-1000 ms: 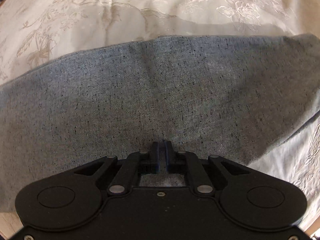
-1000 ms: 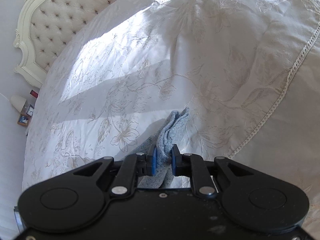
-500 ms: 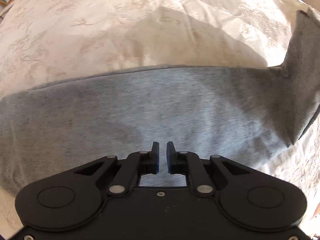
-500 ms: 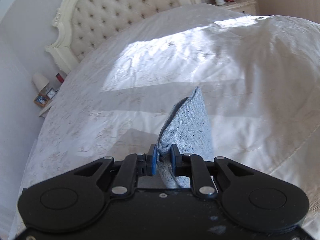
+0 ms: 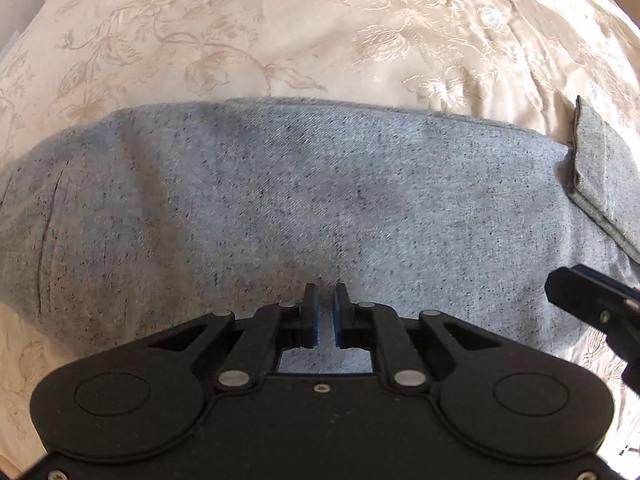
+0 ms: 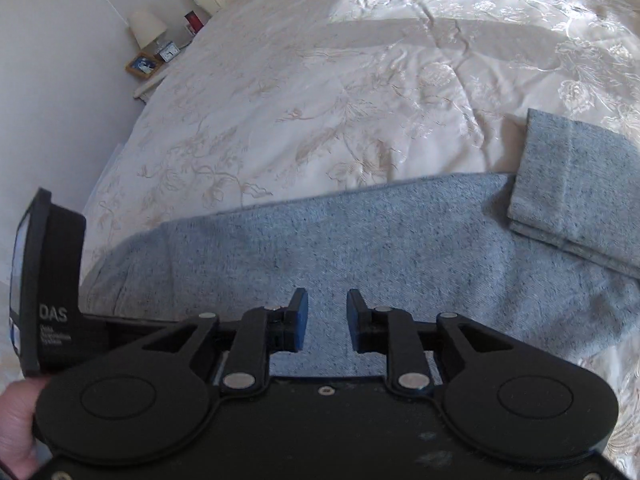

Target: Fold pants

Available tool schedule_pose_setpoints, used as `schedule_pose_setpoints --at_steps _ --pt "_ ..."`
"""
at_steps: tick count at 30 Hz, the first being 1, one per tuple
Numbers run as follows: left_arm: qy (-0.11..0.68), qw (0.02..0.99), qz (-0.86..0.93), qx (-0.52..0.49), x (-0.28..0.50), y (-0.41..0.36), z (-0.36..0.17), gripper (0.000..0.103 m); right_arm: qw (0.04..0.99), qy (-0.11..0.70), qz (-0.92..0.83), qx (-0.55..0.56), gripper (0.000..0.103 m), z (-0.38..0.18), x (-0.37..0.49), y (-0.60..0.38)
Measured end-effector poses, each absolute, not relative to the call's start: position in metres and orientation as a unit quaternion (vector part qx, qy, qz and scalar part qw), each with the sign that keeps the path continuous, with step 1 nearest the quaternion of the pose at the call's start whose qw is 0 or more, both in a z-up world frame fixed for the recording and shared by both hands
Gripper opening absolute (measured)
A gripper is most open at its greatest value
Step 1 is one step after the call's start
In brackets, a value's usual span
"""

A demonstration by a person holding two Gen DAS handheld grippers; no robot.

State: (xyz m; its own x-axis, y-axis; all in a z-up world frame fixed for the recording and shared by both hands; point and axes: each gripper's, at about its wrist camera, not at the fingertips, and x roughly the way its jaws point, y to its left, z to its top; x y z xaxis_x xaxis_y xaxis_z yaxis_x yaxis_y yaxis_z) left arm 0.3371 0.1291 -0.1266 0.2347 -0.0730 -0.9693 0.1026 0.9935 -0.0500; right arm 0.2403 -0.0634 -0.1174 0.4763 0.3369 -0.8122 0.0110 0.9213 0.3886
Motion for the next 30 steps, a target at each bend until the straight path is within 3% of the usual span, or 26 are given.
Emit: schedule_pose_setpoints --at_steps 3,10,15,16,17,19,30 --pt "0.605 0.791 -0.086 0.026 0.343 0.107 -0.123 0.017 0.847 0.507 0.052 0.15 0.034 -0.116 0.233 -0.09" --pt "0.602 0.777 -0.179 0.032 0.364 0.022 -0.113 0.017 0.862 0.503 -0.037 0.06 0.037 -0.119 0.219 -0.163" --pt "0.606 0.764 -0.22 0.031 0.382 -0.035 -0.113 0.017 0.859 0.504 -0.057 0.076 0.037 -0.123 0.215 -0.218" --pt "0.608 0.762 -0.223 0.032 0.386 -0.043 -0.114 0.018 0.859 0.502 -0.058 0.083 0.037 -0.124 0.215 -0.228" --pt "0.611 0.759 -0.222 0.033 0.392 -0.054 -0.118 0.03 0.859 0.501 -0.058 0.09 0.037 -0.124 0.214 -0.236" --pt "0.617 0.757 -0.212 0.03 0.402 -0.067 -0.124 0.038 0.859 0.498 -0.057 0.1 0.037 -0.122 0.213 -0.251" --pt "0.676 0.713 -0.187 0.003 0.432 -0.092 -0.168 0.039 0.857 0.496 -0.032 0.137 0.037 -0.129 0.218 -0.311"
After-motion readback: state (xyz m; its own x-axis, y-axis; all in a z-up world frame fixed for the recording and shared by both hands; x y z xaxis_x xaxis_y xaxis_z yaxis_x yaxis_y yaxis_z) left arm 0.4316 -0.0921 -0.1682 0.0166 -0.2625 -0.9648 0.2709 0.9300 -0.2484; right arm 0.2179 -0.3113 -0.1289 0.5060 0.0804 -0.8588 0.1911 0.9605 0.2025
